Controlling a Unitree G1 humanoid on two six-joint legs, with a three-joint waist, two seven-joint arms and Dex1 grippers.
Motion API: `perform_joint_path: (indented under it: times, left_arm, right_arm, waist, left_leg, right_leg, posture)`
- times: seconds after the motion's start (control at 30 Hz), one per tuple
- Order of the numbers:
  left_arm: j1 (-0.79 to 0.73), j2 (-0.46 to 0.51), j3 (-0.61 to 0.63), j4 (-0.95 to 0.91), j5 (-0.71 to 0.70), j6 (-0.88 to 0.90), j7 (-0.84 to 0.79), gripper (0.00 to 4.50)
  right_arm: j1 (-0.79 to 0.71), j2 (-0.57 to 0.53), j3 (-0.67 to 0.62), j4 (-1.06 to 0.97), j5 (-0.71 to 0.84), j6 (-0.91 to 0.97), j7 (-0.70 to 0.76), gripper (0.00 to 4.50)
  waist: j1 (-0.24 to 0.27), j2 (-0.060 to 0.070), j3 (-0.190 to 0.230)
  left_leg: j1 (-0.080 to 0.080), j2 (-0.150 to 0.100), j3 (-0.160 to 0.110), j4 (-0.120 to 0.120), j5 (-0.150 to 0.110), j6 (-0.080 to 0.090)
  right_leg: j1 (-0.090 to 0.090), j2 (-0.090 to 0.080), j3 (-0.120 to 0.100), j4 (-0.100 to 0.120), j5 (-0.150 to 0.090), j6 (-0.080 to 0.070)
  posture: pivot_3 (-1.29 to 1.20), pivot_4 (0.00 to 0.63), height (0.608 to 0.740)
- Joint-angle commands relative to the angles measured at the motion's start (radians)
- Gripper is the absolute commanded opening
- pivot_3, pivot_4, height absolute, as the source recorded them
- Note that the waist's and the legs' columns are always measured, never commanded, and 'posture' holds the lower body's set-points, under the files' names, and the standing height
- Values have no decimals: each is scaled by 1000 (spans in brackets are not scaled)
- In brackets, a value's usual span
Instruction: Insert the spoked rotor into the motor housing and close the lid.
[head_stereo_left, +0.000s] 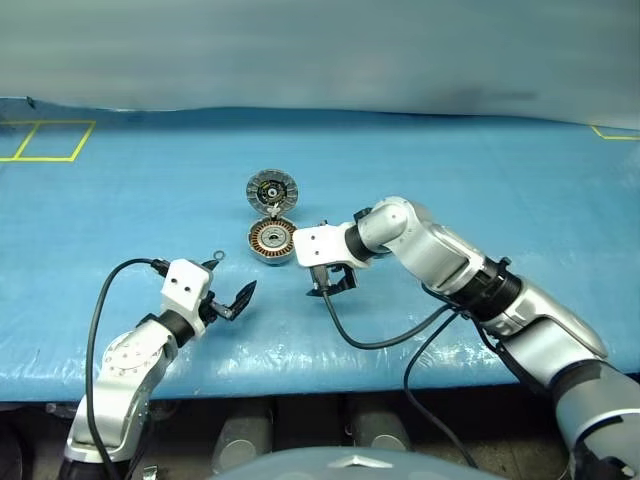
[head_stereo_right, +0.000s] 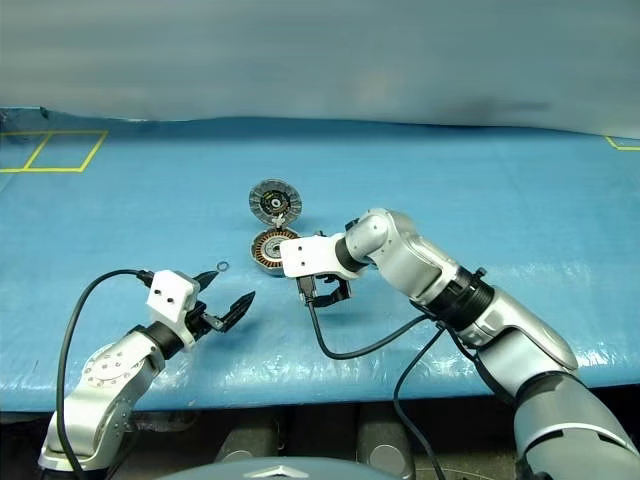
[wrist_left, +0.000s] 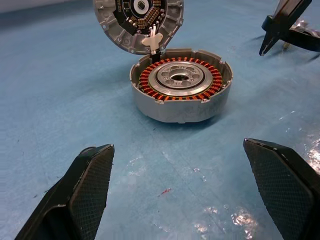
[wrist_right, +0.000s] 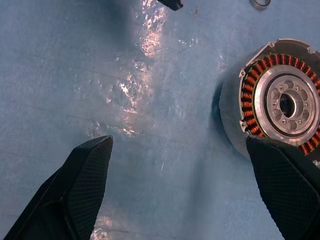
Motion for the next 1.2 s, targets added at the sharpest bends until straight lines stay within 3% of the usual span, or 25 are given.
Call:
perform_joint_path:
  times: [0.03,0.4,0.7,1.2]
  left_arm:
    - [40,-7,-9,-48,37,-80,8,4500]
    - [101,-36,-6,-71,-96,-31,-47,4500]
    - [112,-38,-16,-82,-105,-22,-41,4500]
    - [121,-55,-27,-81,-90,-41,-24,4500]
  right_arm:
    - [-88,67,12,126,-59,-111,42,4469]
    - [-213,242,-35,460,-155,-289,7,4469]
    - [-280,329,-78,672,-205,-379,-32,4469]
    - [-261,392,-102,812,-256,-428,-22,4469]
  waist:
    - [0,0,0]
    - [-3,1,1]
    - [-10,2,1]
    - [-23,3,1]
  left_leg:
    - [0,0,0,0,0,0]
    - [1,0,0,0,0,-1]
    - [2,0,0,-1,1,-1]
    - [2,0,0,-1,1,-1]
  right_leg:
    - [0,0,0,0,0,0]
    - [0,1,0,3,0,0]
    - [-1,1,0,3,0,-1]
    - [-1,1,1,4,0,-1]
  posture:
    - [0,150,740]
    - [0,150,740]
    - [0,150,740]
    - [0,150,740]
